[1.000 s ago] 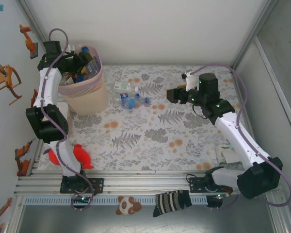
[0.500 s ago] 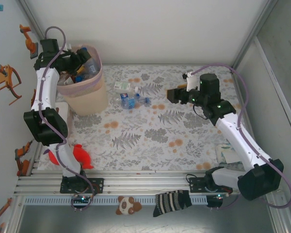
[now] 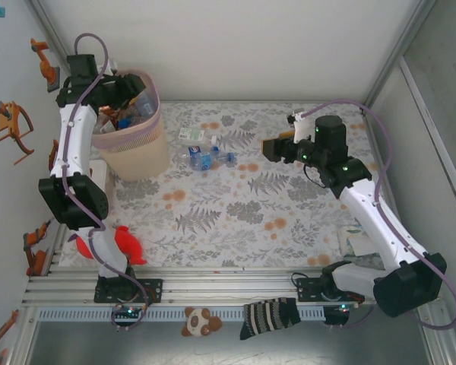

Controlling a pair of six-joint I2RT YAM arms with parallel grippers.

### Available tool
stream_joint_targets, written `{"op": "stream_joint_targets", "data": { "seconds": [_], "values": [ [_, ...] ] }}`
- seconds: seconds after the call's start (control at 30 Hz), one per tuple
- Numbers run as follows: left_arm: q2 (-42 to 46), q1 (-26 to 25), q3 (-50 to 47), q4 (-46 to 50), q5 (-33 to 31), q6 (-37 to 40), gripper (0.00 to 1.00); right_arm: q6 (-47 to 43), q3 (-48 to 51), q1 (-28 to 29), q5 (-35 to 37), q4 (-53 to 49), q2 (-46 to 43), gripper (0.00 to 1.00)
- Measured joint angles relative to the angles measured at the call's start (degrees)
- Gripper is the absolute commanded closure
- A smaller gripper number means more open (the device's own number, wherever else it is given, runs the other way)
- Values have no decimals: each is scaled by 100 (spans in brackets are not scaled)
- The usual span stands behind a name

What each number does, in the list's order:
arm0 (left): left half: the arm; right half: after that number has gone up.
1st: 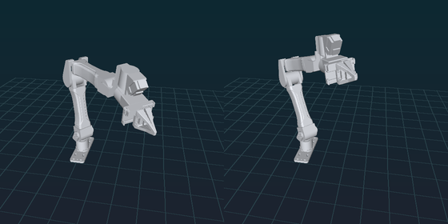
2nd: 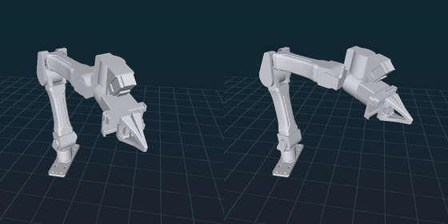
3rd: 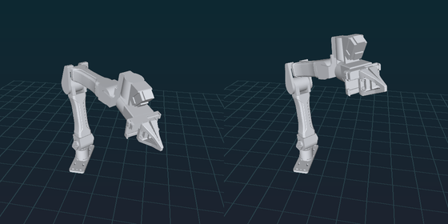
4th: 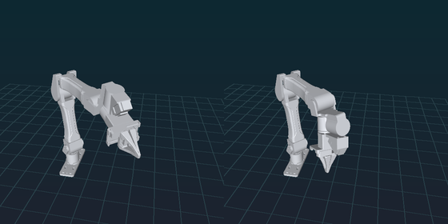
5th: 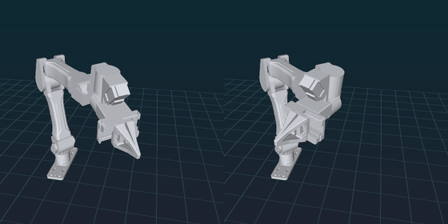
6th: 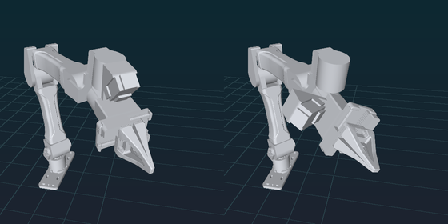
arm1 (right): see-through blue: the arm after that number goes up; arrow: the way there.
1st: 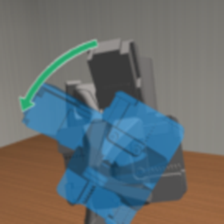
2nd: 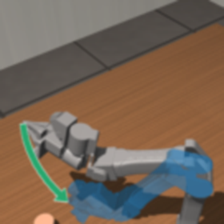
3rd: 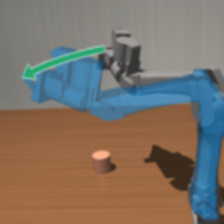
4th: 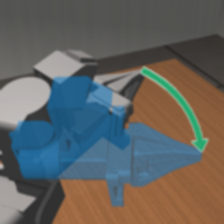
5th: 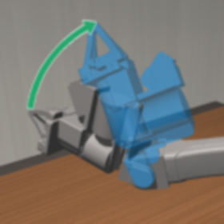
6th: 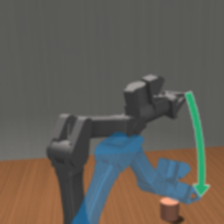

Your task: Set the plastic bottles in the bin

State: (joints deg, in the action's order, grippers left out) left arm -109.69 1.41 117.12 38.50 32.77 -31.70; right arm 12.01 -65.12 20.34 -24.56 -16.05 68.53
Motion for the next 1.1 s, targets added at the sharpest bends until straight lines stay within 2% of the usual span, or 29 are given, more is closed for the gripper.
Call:
{"op": "stream_joint_targets", "data": {
  "seconds": [0.2, 0.43, 0.63, 1.1],
  "values": [
    [-413, -68, 750, 76, -262, 214, 67, -2, 2, 0, 2, -2, -33, 27],
    [-1056, -63, 1504, 310, -686, 509, 70, -2, 20, 0, 22, -15, -122, 27],
    [-1292, -72, 1523, 350, -662, 634, 71, -2, 68, 0, 24, -20, -129, 27],
    [-953, -127, 831, -118, -730, 831, 71, -2, 79, 0, 22, -17, -129, 27]
  ]
}}
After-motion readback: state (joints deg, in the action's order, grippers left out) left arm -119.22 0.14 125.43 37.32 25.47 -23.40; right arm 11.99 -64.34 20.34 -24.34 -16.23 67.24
